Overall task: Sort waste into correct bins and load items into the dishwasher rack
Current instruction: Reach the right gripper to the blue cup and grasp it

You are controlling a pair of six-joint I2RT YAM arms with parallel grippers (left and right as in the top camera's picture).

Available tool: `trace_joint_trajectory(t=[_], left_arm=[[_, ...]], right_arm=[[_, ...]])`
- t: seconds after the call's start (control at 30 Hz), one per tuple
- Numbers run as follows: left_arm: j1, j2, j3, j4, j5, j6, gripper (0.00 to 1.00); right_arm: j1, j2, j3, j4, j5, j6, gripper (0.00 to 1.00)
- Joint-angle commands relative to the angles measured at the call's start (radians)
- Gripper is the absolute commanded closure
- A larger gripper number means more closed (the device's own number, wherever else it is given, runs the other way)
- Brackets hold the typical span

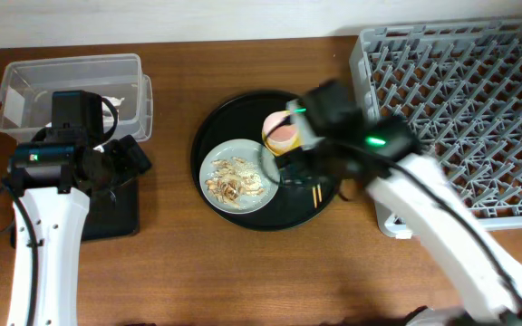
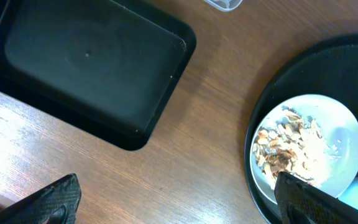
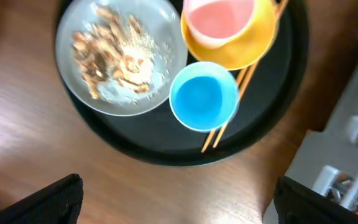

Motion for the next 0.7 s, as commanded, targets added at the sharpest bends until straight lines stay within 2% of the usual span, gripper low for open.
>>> trace_joint_trajectory(t=[0.0,0.17,0.2,0.23,0.33,0.43,0.53,0.67], left_arm=[[0.004,-0.013,0.0,-0.001,-0.015,-0.01,0.01],[0.004,-0.013,0.0,-0.001,-0.015,-0.01,0.01],[0.004,-0.013,0.0,-0.001,-0.015,-0.01,0.01],[0.004,-0.013,0.0,-0.001,-0.015,-0.01,0.01],[0.004,-0.013,0.0,-0.001,-0.015,-0.01,0.01],[0.004,-0.013,0.0,-0.001,-0.015,-0.01,0.01],[0.004,-0.013,0.0,-0.001,-0.015,-0.01,0.01],[0.004,-0.013,0.0,-0.001,-0.015,-0.01,0.01]], right_arm=[[0.025,0.117,0.037,0.014,0.019,-0.01,0.02],[0.025,0.228,0.037,0.098,-0.101,-0.01,0.02],[0.023,0.241,0.037,0.109,-0.098,-0.01,0.2],[0.023,0.249,0.037,0.116,-0.098,-0.008,0.29],[0.023,0.282,0.035,0.138,-0.097,0.068,0.36],[0.023,0.327,0.033,0.141,-0.034,0.124,0.38],[0.023,0.379,0.033,0.143,-0.029,0.126,0.38],[0.024,0.399,0.033,0.154,-0.027,0.145,0.48]])
